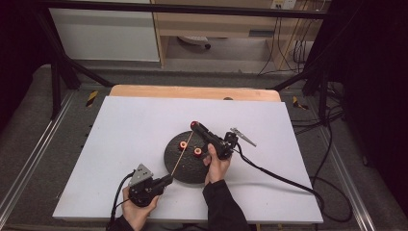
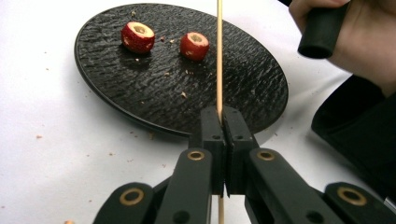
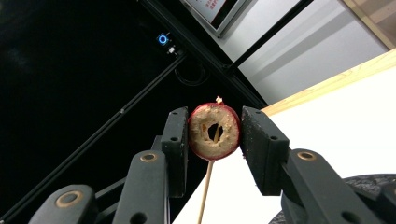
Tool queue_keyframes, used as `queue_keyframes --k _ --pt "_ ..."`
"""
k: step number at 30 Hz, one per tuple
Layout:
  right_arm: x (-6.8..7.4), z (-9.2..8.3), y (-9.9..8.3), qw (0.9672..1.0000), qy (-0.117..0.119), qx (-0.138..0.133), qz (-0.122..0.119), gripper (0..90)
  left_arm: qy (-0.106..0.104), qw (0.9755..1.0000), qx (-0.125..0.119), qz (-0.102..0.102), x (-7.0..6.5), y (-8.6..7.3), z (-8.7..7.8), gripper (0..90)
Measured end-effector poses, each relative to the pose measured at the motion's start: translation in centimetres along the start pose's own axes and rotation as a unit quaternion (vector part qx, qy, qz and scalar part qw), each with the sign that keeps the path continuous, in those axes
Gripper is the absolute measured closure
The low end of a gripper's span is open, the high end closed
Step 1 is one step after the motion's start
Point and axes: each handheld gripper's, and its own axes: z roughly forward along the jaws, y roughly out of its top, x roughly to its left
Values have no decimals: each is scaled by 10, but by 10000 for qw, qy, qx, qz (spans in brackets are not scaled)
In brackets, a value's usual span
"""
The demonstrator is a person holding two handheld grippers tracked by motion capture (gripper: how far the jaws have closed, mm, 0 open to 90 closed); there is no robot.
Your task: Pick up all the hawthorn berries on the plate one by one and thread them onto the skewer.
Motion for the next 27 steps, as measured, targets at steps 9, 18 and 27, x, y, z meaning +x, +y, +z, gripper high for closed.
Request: queue_keyframes --k 9,18,27 --pt "1 -1 1 10000 65 -23 40 632 49 9998 -169 -124 -13 -4 4 888" --pt "-1 1 4 10000 29 -57 -9 633 -3 9989 -278 -375 -15 -3 -1 888" --pt "-2 1 2 9999 105 18 87 632 48 9987 -366 -354 -18 3 4 888"
